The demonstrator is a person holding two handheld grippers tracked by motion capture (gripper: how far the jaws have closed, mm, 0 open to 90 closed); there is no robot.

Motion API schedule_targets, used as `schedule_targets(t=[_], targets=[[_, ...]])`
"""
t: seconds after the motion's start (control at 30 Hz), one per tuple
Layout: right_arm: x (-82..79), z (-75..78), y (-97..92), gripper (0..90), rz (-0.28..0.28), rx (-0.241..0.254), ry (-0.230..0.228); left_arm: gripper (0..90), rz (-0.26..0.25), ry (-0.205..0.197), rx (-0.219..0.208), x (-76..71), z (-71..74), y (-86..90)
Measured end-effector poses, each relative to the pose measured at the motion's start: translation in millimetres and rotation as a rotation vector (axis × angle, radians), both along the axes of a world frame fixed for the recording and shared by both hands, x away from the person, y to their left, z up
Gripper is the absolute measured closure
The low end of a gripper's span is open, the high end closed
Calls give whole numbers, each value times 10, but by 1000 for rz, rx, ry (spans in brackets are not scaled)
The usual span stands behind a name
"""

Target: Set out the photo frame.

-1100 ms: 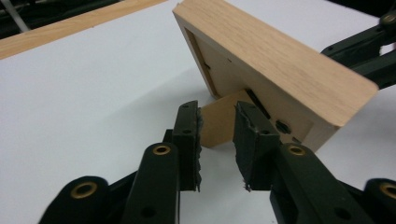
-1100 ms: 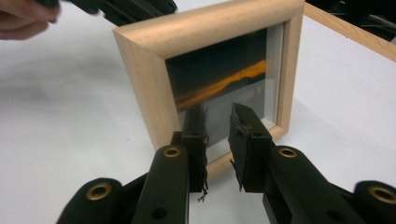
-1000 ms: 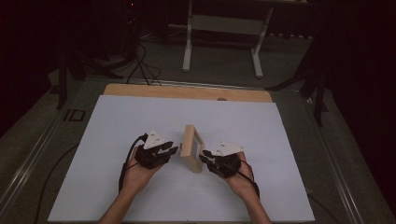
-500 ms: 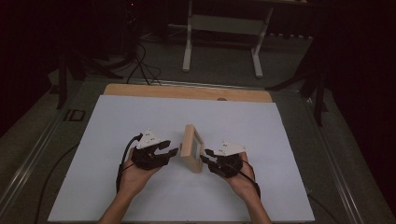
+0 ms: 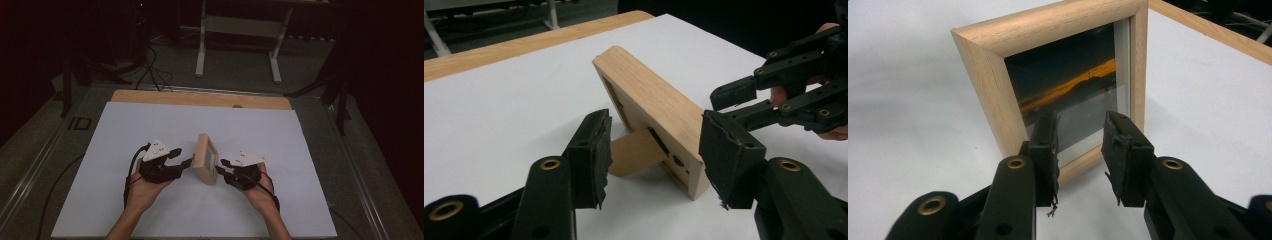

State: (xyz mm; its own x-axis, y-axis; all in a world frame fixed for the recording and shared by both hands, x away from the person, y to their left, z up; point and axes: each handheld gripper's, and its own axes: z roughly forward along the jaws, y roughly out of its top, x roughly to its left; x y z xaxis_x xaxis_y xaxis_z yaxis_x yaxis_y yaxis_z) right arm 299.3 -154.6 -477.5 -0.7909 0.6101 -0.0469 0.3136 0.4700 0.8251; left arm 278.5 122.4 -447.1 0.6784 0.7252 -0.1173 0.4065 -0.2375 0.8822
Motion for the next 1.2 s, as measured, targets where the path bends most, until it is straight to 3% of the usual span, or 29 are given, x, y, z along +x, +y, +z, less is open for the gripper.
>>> schedule_targets(t=[0.63,0.93,1.2], targets=[[2,16,-36,664,-8,10,-4,395,-33,12,2,-33,-46,-268],[1,24,-54,664,-12,15,-5,371,-6,18,31,-4,-130,-390],[-2,28,-62,663,-15,16,-4,364,7,38,31,46,-189,-460]])
